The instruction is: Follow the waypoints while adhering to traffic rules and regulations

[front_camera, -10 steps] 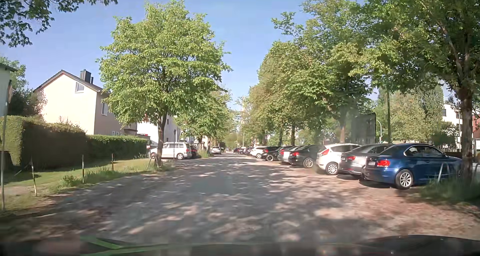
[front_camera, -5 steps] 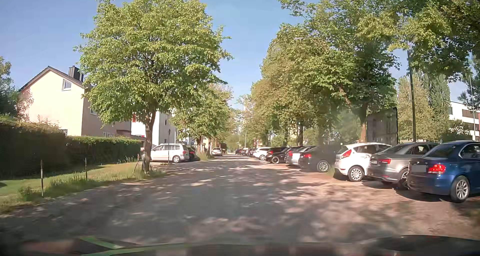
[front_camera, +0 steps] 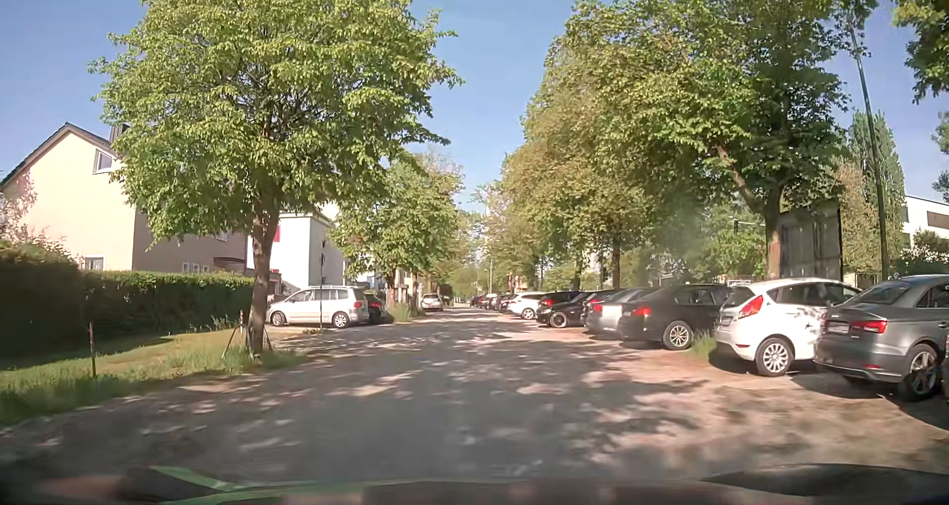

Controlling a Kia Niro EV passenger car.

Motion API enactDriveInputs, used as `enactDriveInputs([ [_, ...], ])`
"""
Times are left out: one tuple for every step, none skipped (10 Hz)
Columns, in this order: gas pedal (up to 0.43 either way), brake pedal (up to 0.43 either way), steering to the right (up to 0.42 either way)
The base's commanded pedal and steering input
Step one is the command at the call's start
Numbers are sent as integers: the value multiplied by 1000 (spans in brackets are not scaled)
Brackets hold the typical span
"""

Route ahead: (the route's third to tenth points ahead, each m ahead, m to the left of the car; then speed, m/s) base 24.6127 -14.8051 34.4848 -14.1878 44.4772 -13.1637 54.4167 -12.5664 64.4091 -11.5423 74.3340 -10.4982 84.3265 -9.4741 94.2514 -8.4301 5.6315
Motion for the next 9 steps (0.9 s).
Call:
enactDriveInputs([
  [98, 0, -14],
  [98, 0, -13],
  [98, 0, -13],
  [98, 0, -13],
  [98, 0, -13],
  [98, 0, -9],
  [98, 0, -7],
  [98, 0, -7],
  [98, 0, -9],
])
